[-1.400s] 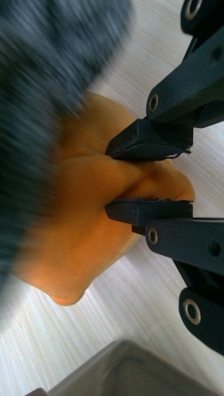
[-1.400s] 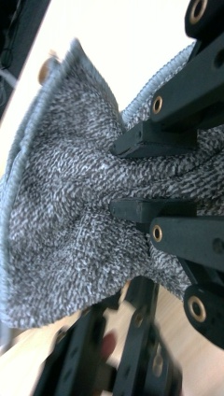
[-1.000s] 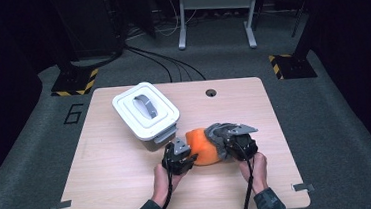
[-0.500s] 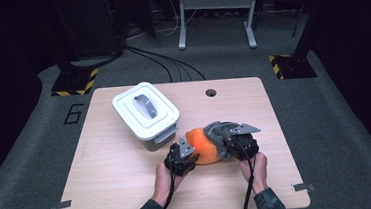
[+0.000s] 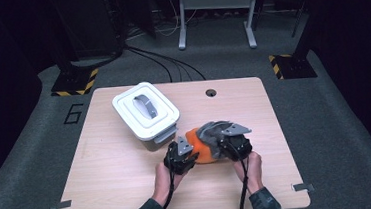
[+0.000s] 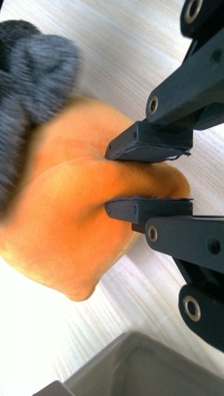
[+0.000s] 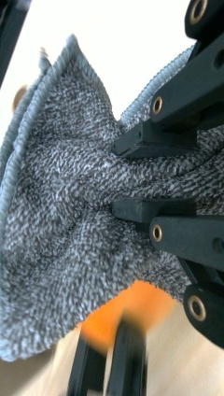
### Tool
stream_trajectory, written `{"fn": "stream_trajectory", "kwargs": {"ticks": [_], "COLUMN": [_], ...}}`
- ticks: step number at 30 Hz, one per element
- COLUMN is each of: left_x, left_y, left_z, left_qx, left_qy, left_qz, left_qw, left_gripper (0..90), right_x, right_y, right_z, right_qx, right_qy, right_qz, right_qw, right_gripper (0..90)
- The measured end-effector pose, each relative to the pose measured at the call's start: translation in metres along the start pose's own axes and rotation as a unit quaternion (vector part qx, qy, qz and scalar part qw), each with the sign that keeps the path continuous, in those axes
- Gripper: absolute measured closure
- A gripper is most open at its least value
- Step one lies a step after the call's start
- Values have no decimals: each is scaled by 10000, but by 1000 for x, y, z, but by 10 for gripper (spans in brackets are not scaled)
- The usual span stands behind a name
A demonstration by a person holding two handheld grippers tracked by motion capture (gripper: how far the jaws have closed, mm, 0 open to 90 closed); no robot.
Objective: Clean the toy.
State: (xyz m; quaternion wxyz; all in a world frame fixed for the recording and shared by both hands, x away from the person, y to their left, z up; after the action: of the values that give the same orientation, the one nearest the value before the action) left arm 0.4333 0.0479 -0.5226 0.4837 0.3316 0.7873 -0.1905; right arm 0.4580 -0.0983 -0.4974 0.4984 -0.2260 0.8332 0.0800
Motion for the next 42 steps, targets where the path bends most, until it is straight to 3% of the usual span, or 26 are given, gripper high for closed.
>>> {"fn": "stream_trajectory", "kwargs": {"ticks": [3, 5, 6, 7, 10, 13, 16, 17, 18, 20, 21, 22, 24, 27, 29, 30, 32, 33, 34, 36, 37, 39, 40, 42], "left_x": [1, 1, 1, 1, 8, 11, 8, 7, 4, 2, 0, -1, 2, 5, 6, 7, 8, 9, 9, 10, 9, 4, -2, -8], "left_y": [2, 1, 1, 0, -3, -3, 0, 1, 2, 2, 1, -2, 0, 3, 2, 3, 3, 4, 4, 4, 4, 2, 0, -2], "left_z": [0, -1, -1, -2, 1, 5, 5, 4, 1, -1, -2, -4, -3, -2, -2, -2, -2, -2, -2, -2, -2, -4, -5, -3], "left_qx": [2, 18, -3, -16, -109, -165, -156, -128, -29, 37, 43, 52, 6, 2, 39, -14, 14, 7, 7, -17, -74, -189, -254, -305], "left_qy": [20, 0, 3, 12, 224, 251, 128, 101, 39, 20, 15, 38, 75, 49, 46, 32, 51, 85, 85, 143, 138, 136, 79, 25], "left_qz": [14, 20, 44, 70, 447, 511, 295, 210, 38, -50, -47, -14, 8, -28, -73, -8, -16, 18, 18, 42, 91, 190, 265, 362], "left_qw": [10000, 10000, 10000, 10000, 9987, 9982, 9994, 9996, 10000, 10000, 10000, 10000, 10000, 10000, 10000, 10000, 10000, 10000, 10000, 9999, 9998, 9995, 9993, 9989], "left_gripper": [703, 619, 619, 535, 423, 568, 687, 687, 713, 719, 724, 728, 733, 739, 740, 740, 738, 737, 728, 645, 645, 525, 413, 417], "right_x": [9, 11, 12, 13, 11, 9, 2, 2, -7, -11, -16, -20, -17, -13, -6, -1, 1, 10, 10, 18, 18, 17, 16, 16], "right_y": [-13, -16, -16, -16, -17, -15, -12, -12, -4, 2, 13, 31, 36, 31, 18, 5, -1, -13, -13, -18, -18, -16, -15, -13], "right_z": [3, 3, 4, 4, 6, 8, 1, 1, -9, -13, -17, -16, -8, 1, 5, 5, 6, 9, 9, 10, 10, 9, 9, 8], "right_qx": [-23, -79, -107, -104, -76, -96, -59, -59, -163, -257, -359, -446, -310, -322, -240, -54, -9, 56, 56, -30, -30, 3, -19, -28], "right_qy": [59, 66, 52, 65, 59, 34, -87, -87, -245, -287, -342, -297, -160, -121, -42, 31, 68, 167, 167, 195, 195, 188, 154, 156], "right_qz": [308, 303, 396, 408, 374, 402, 289, 289, 277, 263, 162, -139, -363, -324, -122, -13, -17, 251, 251, 382, 382, 343, 354, 330], "right_qw": [9995, 9995, 9991, 9991, 9993, 9991, 9995, 9995, 9992, 9989, 9986, 9985, 9987, 9989, 9996, 10000, 10000, 9995, 9995, 9991, 9991, 9992, 9993, 9993], "right_gripper": [719, 719, 719, 719, 720, 720, 719, 719, 718, 718, 718, 718, 720, 723, 723, 722, 722, 721, 721, 722, 722, 722, 722, 721]}}
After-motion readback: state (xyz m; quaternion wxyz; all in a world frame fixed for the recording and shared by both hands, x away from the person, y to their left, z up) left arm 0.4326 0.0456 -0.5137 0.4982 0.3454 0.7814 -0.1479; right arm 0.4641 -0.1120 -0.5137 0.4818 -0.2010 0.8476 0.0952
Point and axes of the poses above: each handheld gripper's, and its own axes: z roughly forward along the jaws, x roughly out of its underside, y roughly to its left, the point moved 8 cm from there along z, roughly forward along the jaws, and after that the axes turned 10 degrees about -y, right-handed, at the moved point
